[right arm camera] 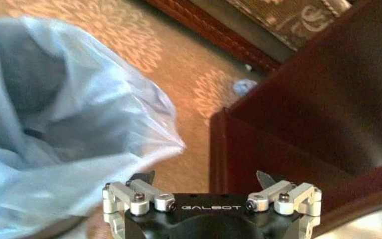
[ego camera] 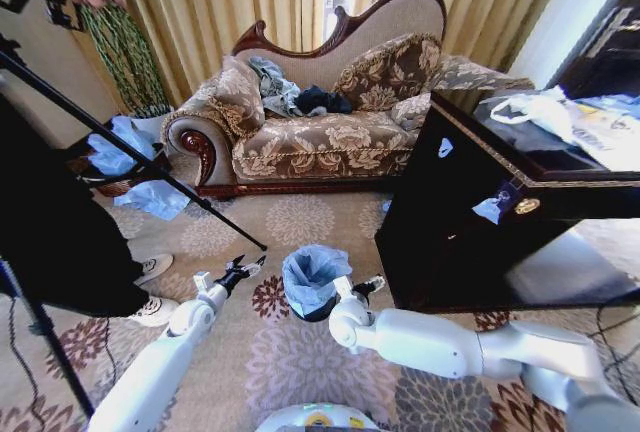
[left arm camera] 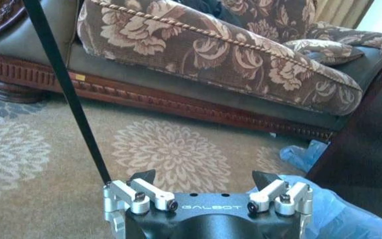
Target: Place a garbage bag over the trash bin.
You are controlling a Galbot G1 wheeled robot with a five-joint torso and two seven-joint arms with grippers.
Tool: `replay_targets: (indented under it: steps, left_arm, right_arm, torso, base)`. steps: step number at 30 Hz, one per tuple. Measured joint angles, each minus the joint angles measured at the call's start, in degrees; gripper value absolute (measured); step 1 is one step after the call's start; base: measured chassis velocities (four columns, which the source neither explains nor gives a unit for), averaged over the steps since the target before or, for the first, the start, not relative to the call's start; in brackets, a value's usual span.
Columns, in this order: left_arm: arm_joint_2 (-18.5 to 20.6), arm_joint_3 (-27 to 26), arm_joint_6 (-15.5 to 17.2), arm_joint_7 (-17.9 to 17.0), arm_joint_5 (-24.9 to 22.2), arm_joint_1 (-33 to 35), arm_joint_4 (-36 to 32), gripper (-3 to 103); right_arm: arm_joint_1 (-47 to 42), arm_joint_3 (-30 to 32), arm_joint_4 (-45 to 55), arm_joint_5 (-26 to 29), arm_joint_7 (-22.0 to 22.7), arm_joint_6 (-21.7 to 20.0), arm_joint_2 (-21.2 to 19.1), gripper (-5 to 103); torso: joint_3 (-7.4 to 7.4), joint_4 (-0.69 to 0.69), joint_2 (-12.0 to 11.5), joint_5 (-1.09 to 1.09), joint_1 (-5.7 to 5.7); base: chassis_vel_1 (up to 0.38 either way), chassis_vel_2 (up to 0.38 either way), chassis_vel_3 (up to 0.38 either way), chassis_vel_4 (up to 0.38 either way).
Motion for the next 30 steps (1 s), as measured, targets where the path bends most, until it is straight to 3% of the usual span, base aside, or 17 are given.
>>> replay_targets:
  steps: [10,13,19,30]
  left_arm:
    - [0.16,-0.16,0.04,-0.01,0.02,-0.12,0.32,100]
    - [0.17,-0.23,0.04,-0.01,0.01,-0.17,0.44,97]
    - [0.22,-0.27,0.00,0.02,-0.08,-0.63,1.02,100]
    - [0.22,0.00,-0.06,0.04,-0.09,-1.05,1.60,100]
  right_arm:
    - [-0.48,-0.46,-4.80,1.00,0.00,0.91,4.32,100]
    - [-1.34,0.03,-5.14,0.94,0.00,0.90,3.76,100]
    - [-3.26,0.70,-4.44,0.60,0.01,0.90,1.17,100]
    - [-5.30,1.64,-4.60,-0.54,0.02,1.11,2.20,100]
  torso:
    - [0.00,0.01,0.00,0.01,0.00]
    - [0.00,0.01,0.00,0.00,0.00]
    - [0.00,-0.01,0.00,0.00,0.00]
    - [0.00,0.01,0.00,0.01,0.00]
  base:
    - [0.000,0.000,0.000,0.000]
    - [0.000,0.000,0.000,0.000]
    - [0.000,0.000,0.000,0.000]
    - [0.000,0.000,0.000,0.000]
